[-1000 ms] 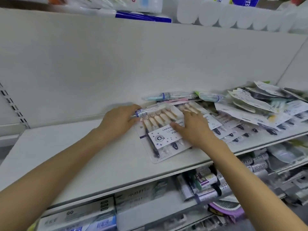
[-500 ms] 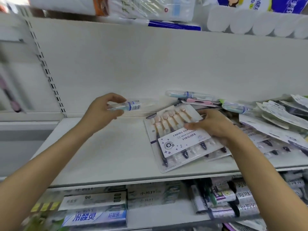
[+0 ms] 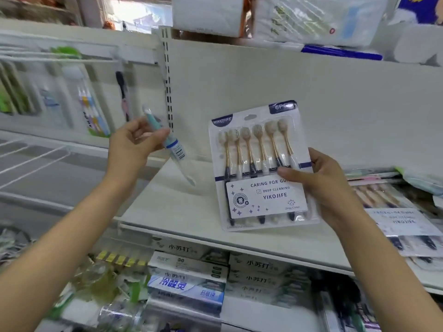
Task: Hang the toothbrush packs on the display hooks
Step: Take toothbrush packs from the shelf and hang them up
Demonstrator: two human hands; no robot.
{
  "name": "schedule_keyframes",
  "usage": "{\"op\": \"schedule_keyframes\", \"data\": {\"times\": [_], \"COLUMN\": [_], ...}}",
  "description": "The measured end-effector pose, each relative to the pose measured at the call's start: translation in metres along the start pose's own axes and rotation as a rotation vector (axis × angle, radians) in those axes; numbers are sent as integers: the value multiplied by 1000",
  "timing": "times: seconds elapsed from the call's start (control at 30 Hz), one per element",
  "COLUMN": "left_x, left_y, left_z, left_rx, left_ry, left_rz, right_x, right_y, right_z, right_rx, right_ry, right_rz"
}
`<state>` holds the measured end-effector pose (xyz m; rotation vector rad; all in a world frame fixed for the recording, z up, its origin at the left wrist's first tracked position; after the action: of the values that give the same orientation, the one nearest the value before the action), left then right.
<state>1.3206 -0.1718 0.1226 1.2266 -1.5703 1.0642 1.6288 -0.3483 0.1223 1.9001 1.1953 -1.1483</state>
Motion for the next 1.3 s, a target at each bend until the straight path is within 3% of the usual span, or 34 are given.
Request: {"op": "schedule_keyframes", "data": {"times": [0.5,0.83,1.3], "left_x": [20,34,46], "left_y": [282,470,638], "left_z": [41,72,102], "left_rx": [241,337,464], "left_ry": [28,135,158], "left_rz": [-64,-77,-219], "right_x": [-16,-26,-27], "right_y": [-281,-475,-688], "right_z": [12,38,50], "right_rx": [-255,-326,-466], "right_ry": [76,99,113], "right_rz": [-122,-279,-385]}}
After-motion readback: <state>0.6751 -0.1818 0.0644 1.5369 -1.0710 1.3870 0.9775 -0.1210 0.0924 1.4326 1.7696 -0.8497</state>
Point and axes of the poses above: each hand's wrist, its own z-axis away from the middle knuckle, its own y-axis out of the back of the hand, x = y × z, the point moved 6 cm from there along -z, towards the middle knuckle, and after that the axes turned 14 degrees about y, right-handed, at the moved point
